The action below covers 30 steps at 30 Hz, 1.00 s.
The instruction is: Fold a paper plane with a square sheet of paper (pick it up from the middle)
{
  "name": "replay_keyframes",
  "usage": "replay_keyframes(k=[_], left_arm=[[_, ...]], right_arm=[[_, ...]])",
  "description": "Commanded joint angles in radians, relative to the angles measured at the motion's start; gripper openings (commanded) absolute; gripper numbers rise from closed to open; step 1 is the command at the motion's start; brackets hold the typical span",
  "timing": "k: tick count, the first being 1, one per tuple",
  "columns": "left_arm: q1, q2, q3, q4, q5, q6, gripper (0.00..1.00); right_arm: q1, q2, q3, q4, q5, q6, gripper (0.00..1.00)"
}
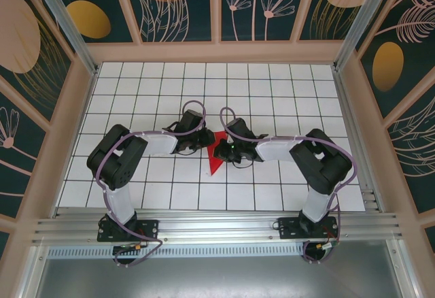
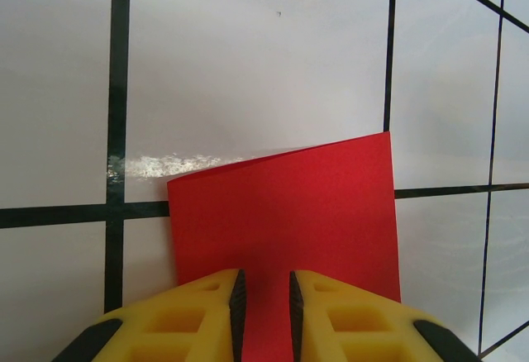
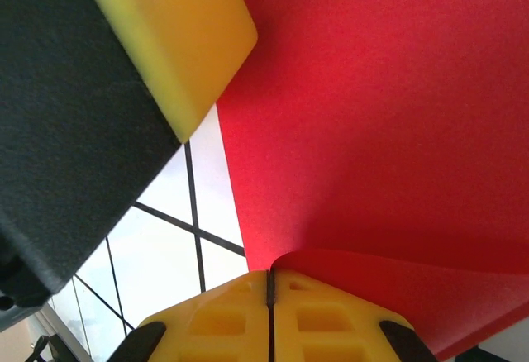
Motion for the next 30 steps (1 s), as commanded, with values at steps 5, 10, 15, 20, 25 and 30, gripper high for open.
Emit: replay_keyframes(k=[5, 10, 15, 20, 25, 30], left_arm=[[0.003, 0.019, 0.01, -0.027, 0.002, 0.018, 0.24], [0.003, 0.017, 0.008, -0.027, 0.004, 0.018, 0.24], [0.002, 0.017, 0.007, -0.024, 0.003, 0.018, 0.25], [0.003, 0.017, 0.007, -0.025, 0.003, 0.018, 0.25], [0.002, 0.017, 0.008, -0.026, 0.003, 0.018, 0.25], [0.002, 0.013, 0.005, -0.026, 0.004, 0.017, 0.25]], right_arm=[[0.011, 0.025, 0.033, -0.035, 0.022, -0.027, 0.09], [0.012, 0.026, 0.036, -0.062, 0.048, -0.025, 0.09], [0.013, 0.026, 0.036, -0.081, 0.059, -0.026, 0.09], [0.015, 0.026, 0.033, -0.057, 0.054, -0.022, 0.09], [0.015, 0.029, 0.031, -0.035, 0.05, -0.021, 0.09], [0.015, 0.036, 0.026, -0.025, 0.039, -0.021, 0.09]])
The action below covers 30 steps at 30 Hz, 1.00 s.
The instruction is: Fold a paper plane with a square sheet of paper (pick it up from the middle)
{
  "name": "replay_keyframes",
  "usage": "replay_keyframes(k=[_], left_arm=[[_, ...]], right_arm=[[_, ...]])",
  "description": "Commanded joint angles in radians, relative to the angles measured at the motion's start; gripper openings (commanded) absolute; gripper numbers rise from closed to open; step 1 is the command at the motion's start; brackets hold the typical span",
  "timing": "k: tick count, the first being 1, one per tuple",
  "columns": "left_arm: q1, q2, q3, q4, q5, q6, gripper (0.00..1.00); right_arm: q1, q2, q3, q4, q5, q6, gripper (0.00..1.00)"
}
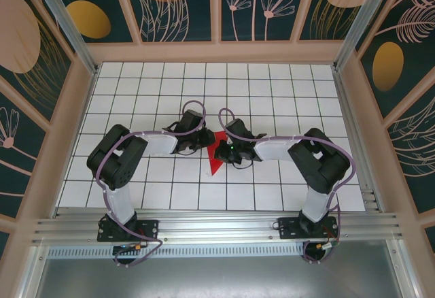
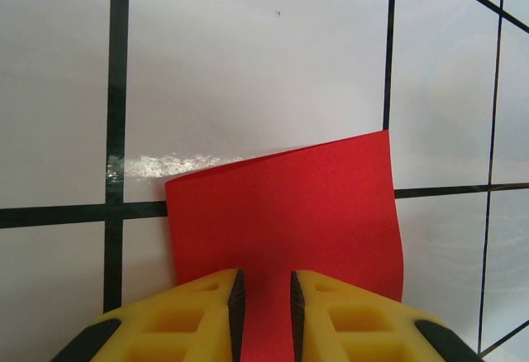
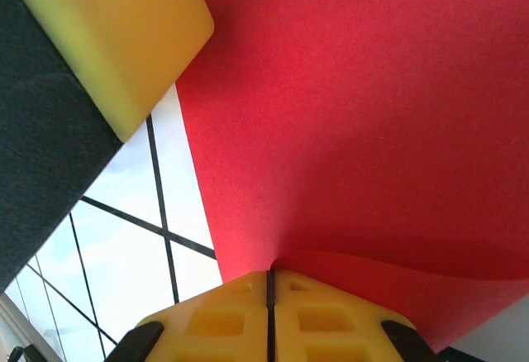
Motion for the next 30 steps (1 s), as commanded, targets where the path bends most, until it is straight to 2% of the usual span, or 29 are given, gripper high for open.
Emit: replay_keyframes(k=[1, 20, 25, 30], left_arm=[[0.002, 0.014, 0.004, -0.025, 0.004, 0.016, 0.24], [0.003, 0.008, 0.001, -0.024, 0.004, 0.015, 0.24], [0.002, -0.017, -0.001, -0.026, 0.003, 0.015, 0.25], [0.037, -0.058, -0.036, 0.027, 0.072, -0.002, 0.27]], right_arm=[[0.009, 0.023, 0.01, 0.025, 0.009, -0.016, 0.09], [0.009, 0.042, 0.022, 0.01, 0.013, -0.022, 0.1], [0.009, 0.052, 0.02, -0.007, 0.011, -0.028, 0.14], [0.013, 0.068, 0.021, -0.026, 0.009, -0.036, 0.17]])
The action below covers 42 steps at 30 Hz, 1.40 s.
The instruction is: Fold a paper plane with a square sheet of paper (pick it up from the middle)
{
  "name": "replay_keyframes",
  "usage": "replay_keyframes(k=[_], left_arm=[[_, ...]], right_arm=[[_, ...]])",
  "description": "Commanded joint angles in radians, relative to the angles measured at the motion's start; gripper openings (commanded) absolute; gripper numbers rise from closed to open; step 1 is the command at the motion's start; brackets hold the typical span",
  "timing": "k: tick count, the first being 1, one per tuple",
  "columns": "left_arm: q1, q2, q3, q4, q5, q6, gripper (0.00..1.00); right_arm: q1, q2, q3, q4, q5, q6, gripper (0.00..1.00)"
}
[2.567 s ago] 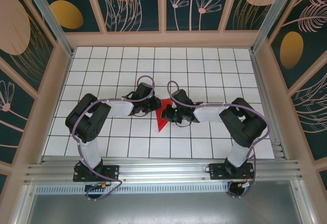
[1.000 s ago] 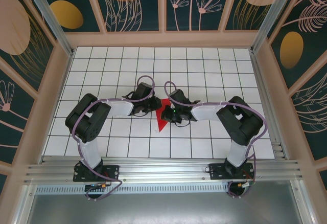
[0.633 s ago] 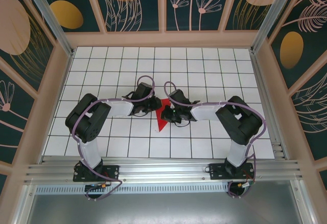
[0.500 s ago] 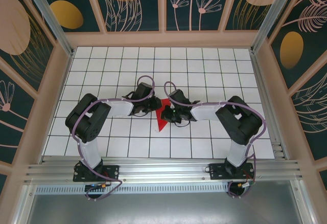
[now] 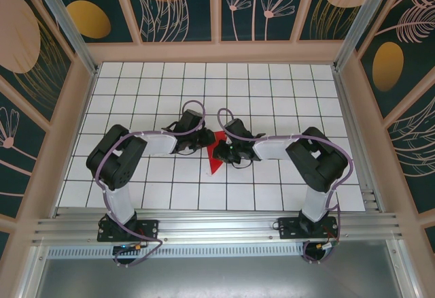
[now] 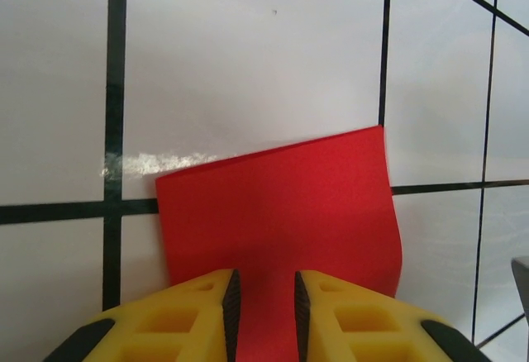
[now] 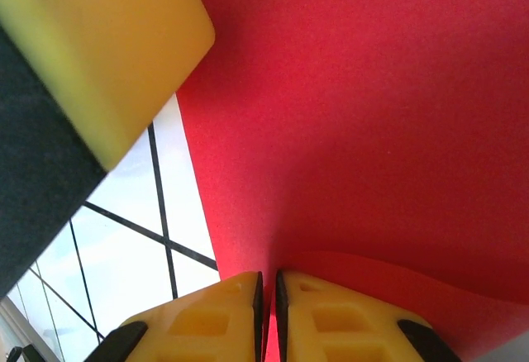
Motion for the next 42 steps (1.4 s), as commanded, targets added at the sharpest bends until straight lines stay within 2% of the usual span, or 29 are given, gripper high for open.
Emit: replay_keyframes(k=[1, 5, 13, 18, 20, 25, 27, 42], left_arm=[[0.038, -0.058, -0.04, 0.038, 0.065, -0.009, 0.27], [0.084, -0.118, -0.092, 0.078, 0.097, -0.033, 0.28], [0.129, -0.206, -0.151, 0.058, 0.083, -0.024, 0.28], [0.13, -0.212, -0.169, 0.069, 0.099, -0.03, 0.28], [0.131, -0.215, -0.178, 0.081, 0.114, -0.033, 0.28], [0.129, -0.225, -0.204, 0.112, 0.153, -0.043, 0.25], [0.124, -0.23, -0.215, 0.126, 0.169, -0.047, 0.24], [-0.001, -0.175, -0.218, 0.13, 0.2, -0.045, 0.08]], right_arm=[[0.013, 0.045, 0.007, -0.041, 0.019, -0.029, 0.19], [0.018, 0.049, 0.002, -0.045, 0.019, -0.034, 0.24], [0.02, 0.034, -0.02, -0.027, 0.018, -0.043, 0.43], [0.019, 0.026, -0.038, -0.01, 0.02, -0.04, 0.45], [0.017, 0.025, -0.042, -0.009, 0.02, -0.038, 0.42], [0.018, 0.036, -0.044, -0.017, 0.024, -0.034, 0.18], [0.017, 0.043, -0.045, -0.022, 0.024, -0.036, 0.14], [0.016, 0.049, -0.049, -0.027, 0.035, -0.04, 0.07]])
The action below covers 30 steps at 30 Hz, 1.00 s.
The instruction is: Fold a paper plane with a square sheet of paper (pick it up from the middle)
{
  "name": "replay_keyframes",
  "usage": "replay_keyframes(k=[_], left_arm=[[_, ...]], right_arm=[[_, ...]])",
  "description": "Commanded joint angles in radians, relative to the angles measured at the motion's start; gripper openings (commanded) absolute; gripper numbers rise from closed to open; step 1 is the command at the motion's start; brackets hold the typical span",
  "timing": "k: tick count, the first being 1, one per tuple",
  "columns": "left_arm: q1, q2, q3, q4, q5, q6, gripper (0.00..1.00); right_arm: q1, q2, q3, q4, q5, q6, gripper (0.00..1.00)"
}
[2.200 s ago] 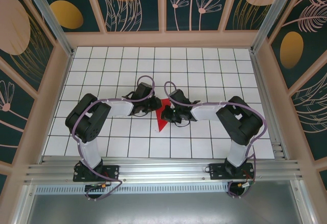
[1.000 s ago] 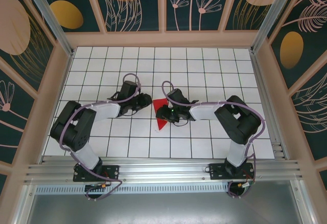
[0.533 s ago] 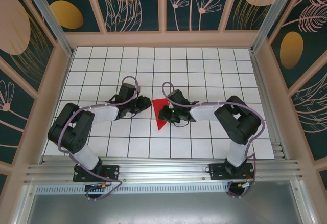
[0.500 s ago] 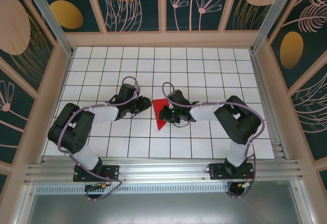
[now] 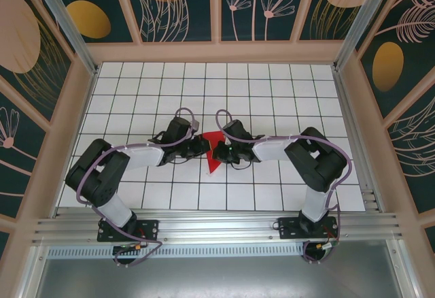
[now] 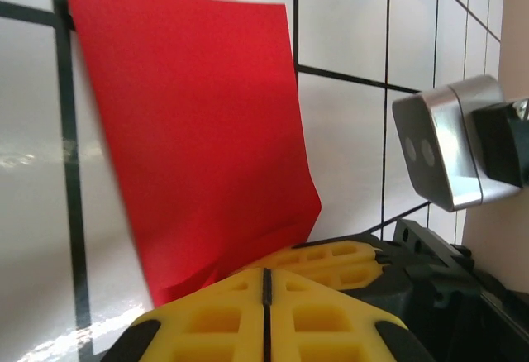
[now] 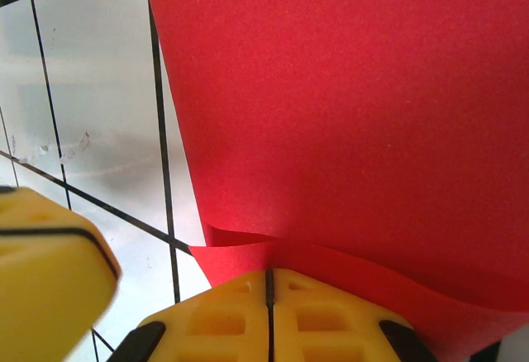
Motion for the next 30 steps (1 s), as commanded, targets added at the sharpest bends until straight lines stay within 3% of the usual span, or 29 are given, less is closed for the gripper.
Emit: replay_keyframes(k=[1, 12, 30], left_arm=[[-0.012, 0.027, -0.003, 0.021, 0.015, 0.001, 0.08], [-0.022, 0.053, 0.009, -0.057, -0.028, 0.032, 0.01], [-0.03, 0.095, 0.028, -0.127, -0.086, 0.057, 0.02]], right_arm=[[0.005, 0.045, -0.03, -0.07, 0.03, -0.014, 0.07], [0.004, 0.047, -0.026, -0.07, 0.031, -0.014, 0.07], [0.004, 0.022, -0.036, -0.027, 0.007, -0.023, 0.08]])
